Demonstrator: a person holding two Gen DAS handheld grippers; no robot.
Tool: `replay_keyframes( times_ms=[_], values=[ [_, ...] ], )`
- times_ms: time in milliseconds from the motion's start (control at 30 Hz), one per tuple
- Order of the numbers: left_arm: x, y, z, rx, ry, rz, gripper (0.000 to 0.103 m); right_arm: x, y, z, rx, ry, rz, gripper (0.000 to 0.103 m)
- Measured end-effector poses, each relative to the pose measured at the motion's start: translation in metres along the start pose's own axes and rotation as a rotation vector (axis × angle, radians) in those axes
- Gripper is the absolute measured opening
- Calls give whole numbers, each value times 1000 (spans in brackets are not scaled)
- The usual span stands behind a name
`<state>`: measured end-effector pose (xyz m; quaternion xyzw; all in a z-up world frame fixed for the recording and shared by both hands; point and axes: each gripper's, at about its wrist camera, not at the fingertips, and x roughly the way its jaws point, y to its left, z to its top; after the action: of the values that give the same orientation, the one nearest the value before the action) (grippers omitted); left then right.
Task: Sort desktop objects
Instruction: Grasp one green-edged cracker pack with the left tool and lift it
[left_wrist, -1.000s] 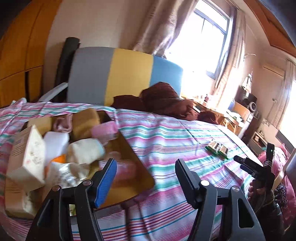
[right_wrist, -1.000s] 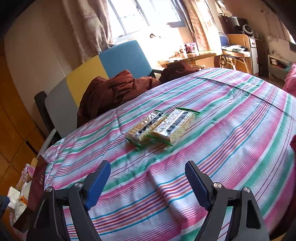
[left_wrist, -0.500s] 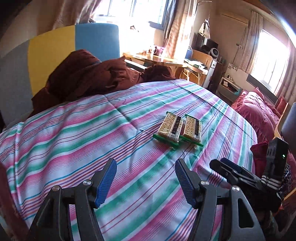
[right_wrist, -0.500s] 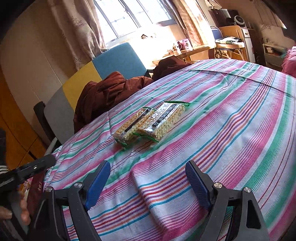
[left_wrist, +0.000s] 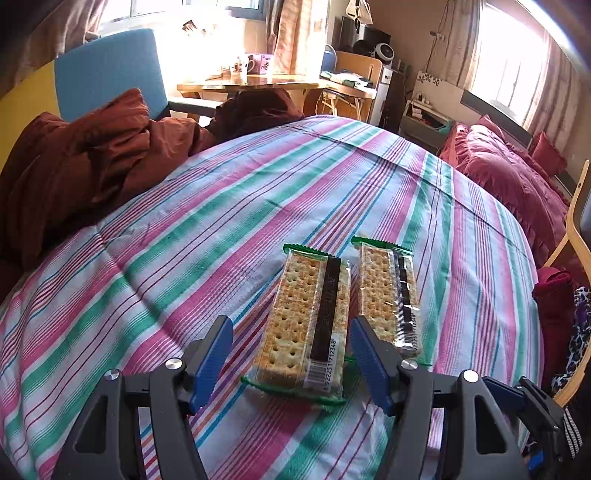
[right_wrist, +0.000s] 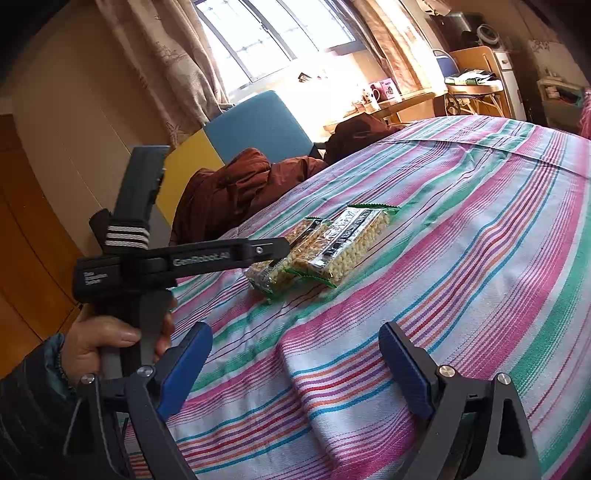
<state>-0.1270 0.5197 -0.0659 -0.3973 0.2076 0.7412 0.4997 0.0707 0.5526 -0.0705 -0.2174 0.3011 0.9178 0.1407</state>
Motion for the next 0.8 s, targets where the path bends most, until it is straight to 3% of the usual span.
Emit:
replay_keyframes(
  times_ms=[233,400,800],
  values=[
    [18,-2,0,27,8,7,67,1,0,-1,-5,5,4,94],
    [11,0,-8,24,1,56,60,1,1,-1,-8,10,-4,94],
    [-33,21,-59,-103,-5,135,56,4,4,0,-22,26,-28,94]
  ],
)
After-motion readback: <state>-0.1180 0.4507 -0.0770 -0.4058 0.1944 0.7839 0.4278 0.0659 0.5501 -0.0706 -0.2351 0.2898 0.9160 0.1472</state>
